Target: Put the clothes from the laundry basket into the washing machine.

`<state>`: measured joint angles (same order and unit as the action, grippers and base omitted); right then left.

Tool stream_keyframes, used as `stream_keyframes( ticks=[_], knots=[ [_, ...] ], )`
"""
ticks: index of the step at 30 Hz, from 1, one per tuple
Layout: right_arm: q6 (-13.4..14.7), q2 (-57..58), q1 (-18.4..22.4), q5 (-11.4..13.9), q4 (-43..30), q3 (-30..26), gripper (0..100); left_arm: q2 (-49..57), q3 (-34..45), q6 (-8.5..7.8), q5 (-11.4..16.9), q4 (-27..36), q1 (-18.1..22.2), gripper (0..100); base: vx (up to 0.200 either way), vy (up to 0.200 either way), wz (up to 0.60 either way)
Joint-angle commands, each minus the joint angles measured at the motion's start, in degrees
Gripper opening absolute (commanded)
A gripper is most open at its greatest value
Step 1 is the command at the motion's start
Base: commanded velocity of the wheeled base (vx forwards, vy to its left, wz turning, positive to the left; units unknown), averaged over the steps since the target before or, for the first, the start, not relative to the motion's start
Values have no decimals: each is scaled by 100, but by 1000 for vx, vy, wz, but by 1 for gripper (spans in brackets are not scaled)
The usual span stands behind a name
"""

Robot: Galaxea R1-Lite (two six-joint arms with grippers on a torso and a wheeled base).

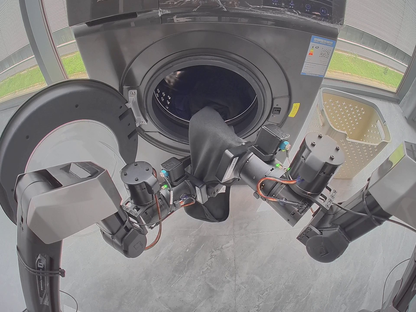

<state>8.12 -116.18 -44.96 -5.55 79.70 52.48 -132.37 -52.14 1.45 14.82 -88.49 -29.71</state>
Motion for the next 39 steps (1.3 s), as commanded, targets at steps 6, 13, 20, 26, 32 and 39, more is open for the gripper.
stream_keyframes(
  ticks=[6,13,20,26,32,39],
  knots=[
    [5,51,22,1,19,-10,0,-61,-86,13,-67,-1,27,0,0,0,0],
    [14,297,356,1,-25,-221,0,-9,-174,48,-190,-10,202,0,0,0,0],
    [5,218,866,1,-60,-599,0,536,-42,215,-305,-1,185,0,0,0,0],
    [-56,-204,892,36,37,-836,0,914,213,268,-340,-1,167,0,0,0,0],
    [-56,-353,804,62,256,-766,0,1292,477,505,-340,-1,167,0,0,0,0],
    [5,-274,690,80,353,-748,100,1336,582,593,-340,-19,167,0,0,0,0]
  ],
)
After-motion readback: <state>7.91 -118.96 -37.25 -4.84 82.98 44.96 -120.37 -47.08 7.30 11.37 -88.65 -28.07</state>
